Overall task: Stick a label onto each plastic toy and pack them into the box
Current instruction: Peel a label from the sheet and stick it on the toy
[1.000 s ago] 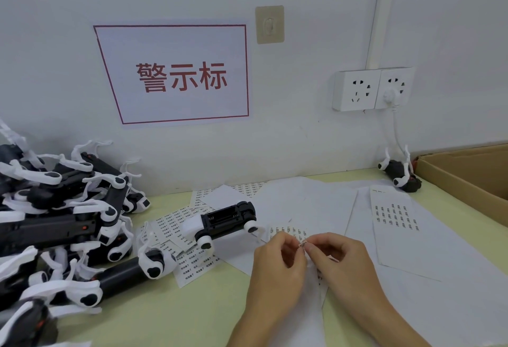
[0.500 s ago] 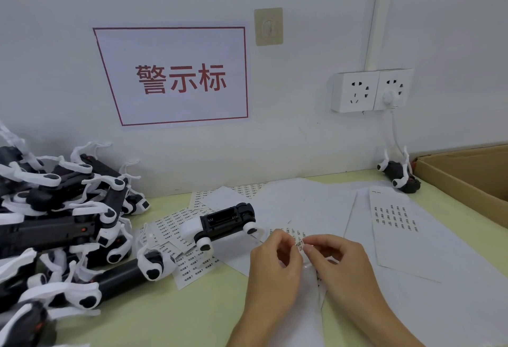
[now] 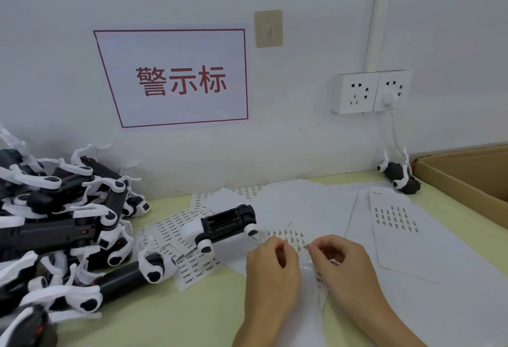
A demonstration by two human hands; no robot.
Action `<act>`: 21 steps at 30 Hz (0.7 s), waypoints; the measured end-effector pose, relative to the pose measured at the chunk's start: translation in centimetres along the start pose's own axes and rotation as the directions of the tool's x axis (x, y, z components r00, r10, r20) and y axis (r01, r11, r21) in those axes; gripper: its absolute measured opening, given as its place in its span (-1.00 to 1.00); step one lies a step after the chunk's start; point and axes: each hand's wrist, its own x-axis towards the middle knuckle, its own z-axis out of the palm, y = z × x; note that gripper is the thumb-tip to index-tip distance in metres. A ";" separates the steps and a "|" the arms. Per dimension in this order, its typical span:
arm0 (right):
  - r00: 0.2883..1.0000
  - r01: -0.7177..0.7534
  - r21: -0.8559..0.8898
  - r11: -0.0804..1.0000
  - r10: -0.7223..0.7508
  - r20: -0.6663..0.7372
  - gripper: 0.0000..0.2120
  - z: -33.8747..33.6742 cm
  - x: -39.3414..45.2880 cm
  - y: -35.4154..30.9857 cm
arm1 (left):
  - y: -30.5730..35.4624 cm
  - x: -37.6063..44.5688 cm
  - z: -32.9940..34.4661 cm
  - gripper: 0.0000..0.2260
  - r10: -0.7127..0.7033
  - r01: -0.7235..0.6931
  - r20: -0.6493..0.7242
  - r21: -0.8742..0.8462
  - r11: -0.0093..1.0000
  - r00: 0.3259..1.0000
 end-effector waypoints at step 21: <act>0.999 -0.034 -0.020 0.999 0.034 0.029 -0.83 -0.2 -0.1 0.3 | -0.6 4.8 -9.5 -0.68 0.029 0.054 -0.098 0.744 0.666 0.995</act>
